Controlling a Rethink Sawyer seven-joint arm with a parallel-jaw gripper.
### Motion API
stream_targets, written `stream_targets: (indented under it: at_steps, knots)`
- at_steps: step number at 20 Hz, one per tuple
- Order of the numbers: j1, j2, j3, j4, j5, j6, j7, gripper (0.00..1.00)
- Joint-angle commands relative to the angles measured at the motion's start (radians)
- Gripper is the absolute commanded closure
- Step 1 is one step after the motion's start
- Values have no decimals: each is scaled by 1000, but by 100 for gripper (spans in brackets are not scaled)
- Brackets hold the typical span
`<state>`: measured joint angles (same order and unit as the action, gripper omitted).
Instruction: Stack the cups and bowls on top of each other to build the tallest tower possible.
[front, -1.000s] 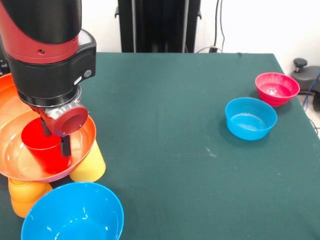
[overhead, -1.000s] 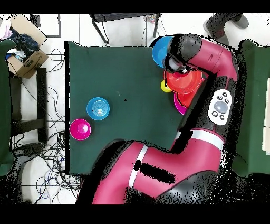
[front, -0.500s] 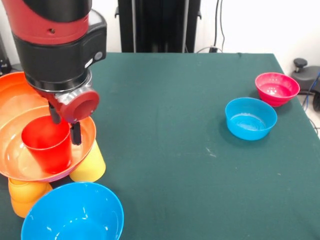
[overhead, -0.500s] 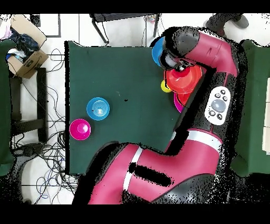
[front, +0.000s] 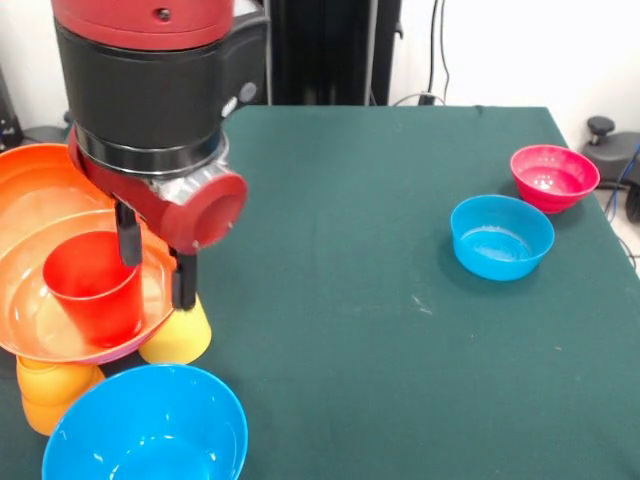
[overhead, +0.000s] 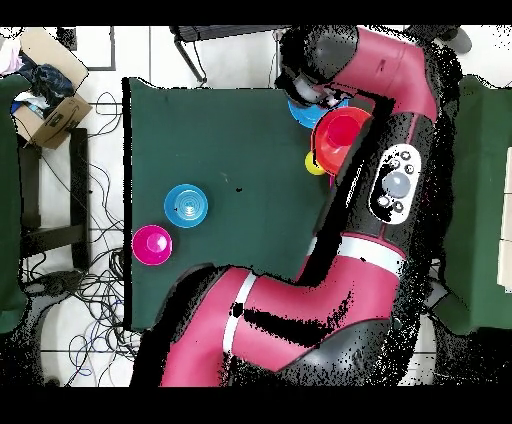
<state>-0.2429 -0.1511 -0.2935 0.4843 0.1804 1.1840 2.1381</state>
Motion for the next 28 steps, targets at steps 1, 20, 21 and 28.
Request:
stream_targets:
  at_steps: [1, 20, 21, 28]
  knots:
    - [10, 173, 165, -239, -7, 88, -343, 0]
    - [21, 245, 155, -241, 41, 72, -680, 0]
    - [16, 249, 142, -248, 33, 85, -699, 0]
    - [13, 283, 95, -300, 29, 92, -778, 0]
